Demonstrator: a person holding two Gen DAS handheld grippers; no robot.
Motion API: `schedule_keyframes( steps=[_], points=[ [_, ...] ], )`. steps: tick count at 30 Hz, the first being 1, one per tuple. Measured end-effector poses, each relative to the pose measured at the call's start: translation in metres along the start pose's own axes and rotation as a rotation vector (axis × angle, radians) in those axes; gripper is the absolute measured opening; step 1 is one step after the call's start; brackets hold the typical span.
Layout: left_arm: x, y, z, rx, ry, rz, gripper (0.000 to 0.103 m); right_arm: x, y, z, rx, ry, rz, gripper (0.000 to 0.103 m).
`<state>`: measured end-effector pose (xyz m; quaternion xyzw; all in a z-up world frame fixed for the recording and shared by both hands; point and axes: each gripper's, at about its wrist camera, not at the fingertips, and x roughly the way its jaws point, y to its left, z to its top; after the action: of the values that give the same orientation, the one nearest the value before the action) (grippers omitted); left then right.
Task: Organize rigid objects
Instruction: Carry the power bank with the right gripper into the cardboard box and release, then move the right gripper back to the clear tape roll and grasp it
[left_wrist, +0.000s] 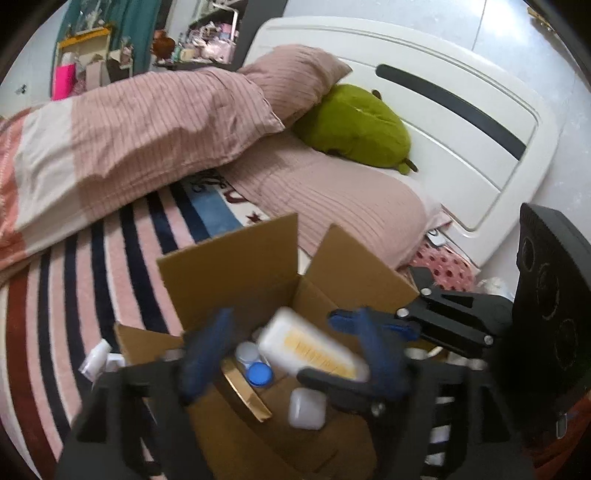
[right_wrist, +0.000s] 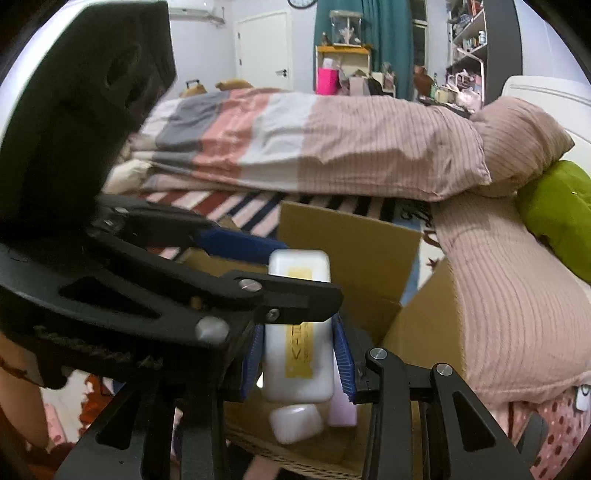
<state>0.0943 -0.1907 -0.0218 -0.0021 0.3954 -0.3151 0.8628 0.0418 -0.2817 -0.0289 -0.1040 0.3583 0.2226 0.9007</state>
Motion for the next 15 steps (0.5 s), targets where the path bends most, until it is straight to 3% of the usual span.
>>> schedule_keyframes(
  steps=[1,3,5,9,15],
  points=[
    [-0.002,0.001,-0.001,0.002,-0.002,0.006,0.078,0.001,-0.002,-0.001,0.006,0.006,-0.001,0.04],
    [-0.005,0.002,-0.001,0.008,0.001,0.026,0.079,0.0,-0.004,-0.001,0.017,0.004,0.003,0.071],
    [-0.009,0.005,-0.003,0.008,-0.005,0.053,0.079,-0.003,-0.005,-0.003,0.02,-0.01,0.003,0.079],
    [-0.019,0.01,-0.005,-0.002,-0.021,0.069,0.079,-0.007,-0.002,-0.001,0.011,-0.011,0.037,0.091],
    [-0.042,0.021,-0.015,-0.019,-0.057,0.095,0.079,-0.01,0.012,0.0,-0.041,-0.008,0.059,0.094]
  ],
)
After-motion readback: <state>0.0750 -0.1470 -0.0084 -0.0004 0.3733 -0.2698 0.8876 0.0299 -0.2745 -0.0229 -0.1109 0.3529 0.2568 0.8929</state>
